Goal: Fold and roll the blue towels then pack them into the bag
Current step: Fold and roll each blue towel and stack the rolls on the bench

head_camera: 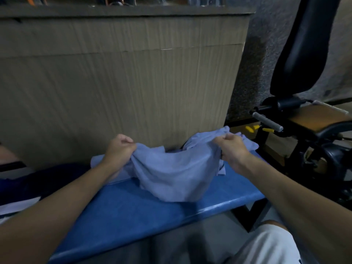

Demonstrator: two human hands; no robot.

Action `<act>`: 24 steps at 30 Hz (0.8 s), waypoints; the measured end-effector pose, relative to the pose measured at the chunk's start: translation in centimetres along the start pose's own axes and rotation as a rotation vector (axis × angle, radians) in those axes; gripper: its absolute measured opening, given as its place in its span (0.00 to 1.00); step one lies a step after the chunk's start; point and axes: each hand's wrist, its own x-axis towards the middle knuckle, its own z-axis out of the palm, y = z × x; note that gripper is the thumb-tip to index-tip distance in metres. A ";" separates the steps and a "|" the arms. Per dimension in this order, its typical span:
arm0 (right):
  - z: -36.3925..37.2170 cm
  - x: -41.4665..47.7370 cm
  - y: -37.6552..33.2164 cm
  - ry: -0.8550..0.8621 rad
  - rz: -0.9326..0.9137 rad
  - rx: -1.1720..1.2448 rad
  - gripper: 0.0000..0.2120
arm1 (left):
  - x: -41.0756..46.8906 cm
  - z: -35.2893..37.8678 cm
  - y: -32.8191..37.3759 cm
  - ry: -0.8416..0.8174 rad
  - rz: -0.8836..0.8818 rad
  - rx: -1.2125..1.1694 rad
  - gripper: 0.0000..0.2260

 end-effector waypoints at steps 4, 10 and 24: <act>0.3 -1.7 6.2 -0.061 0.132 -0.063 0.13 | -2.4 0.6 -6.0 -0.135 -0.057 0.155 0.10; 0.9 -3.7 11.6 -0.220 0.353 -0.089 0.09 | -3.8 2.4 -11.4 -0.341 -0.335 0.318 0.09; 1.9 -1.4 15.8 -0.080 0.373 -0.166 0.09 | -1.3 6.1 -14.2 -0.271 -0.301 0.460 0.10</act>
